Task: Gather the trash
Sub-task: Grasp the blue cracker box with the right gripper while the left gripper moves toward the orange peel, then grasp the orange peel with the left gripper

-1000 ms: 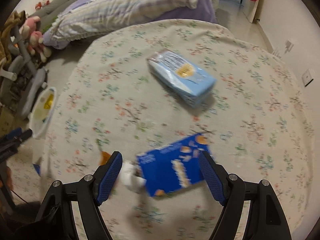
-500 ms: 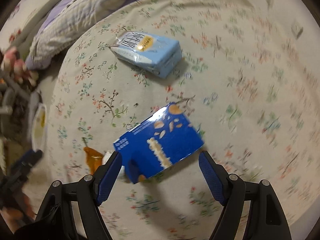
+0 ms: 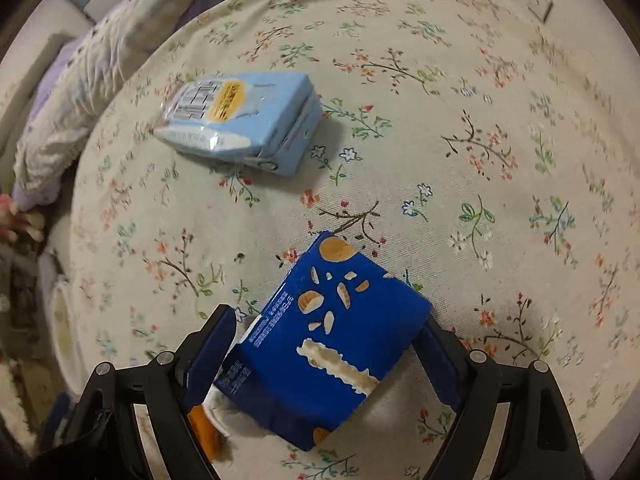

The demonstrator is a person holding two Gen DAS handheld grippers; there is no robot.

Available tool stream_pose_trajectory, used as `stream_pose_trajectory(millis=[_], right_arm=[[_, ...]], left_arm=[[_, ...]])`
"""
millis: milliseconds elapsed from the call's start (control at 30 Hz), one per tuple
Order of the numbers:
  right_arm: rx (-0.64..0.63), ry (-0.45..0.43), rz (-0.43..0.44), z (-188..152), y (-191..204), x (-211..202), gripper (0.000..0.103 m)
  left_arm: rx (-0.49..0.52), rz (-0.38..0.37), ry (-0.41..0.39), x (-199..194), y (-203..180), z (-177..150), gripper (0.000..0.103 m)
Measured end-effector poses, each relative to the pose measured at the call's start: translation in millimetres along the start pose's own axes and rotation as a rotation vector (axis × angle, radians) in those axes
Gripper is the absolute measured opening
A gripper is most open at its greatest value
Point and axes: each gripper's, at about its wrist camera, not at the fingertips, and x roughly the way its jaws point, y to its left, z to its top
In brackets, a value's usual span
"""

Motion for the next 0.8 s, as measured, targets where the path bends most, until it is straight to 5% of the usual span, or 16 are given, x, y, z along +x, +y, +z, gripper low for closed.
stream_pose_trajectory(millis=[367,800], right_arm=[[-0.13,-0.023,0.011,-9.9,-26.4,-14.1,0.071],[-0.114,-0.085,0.049,-11.3,-88.7,-48.9,0.071]], left_arm=[[0.062,-0.104,0.054,8.9,-32.7,-4.4,0.089],[0.098,-0.35,0.166,32.3,-102.9,-5.9,0.047]])
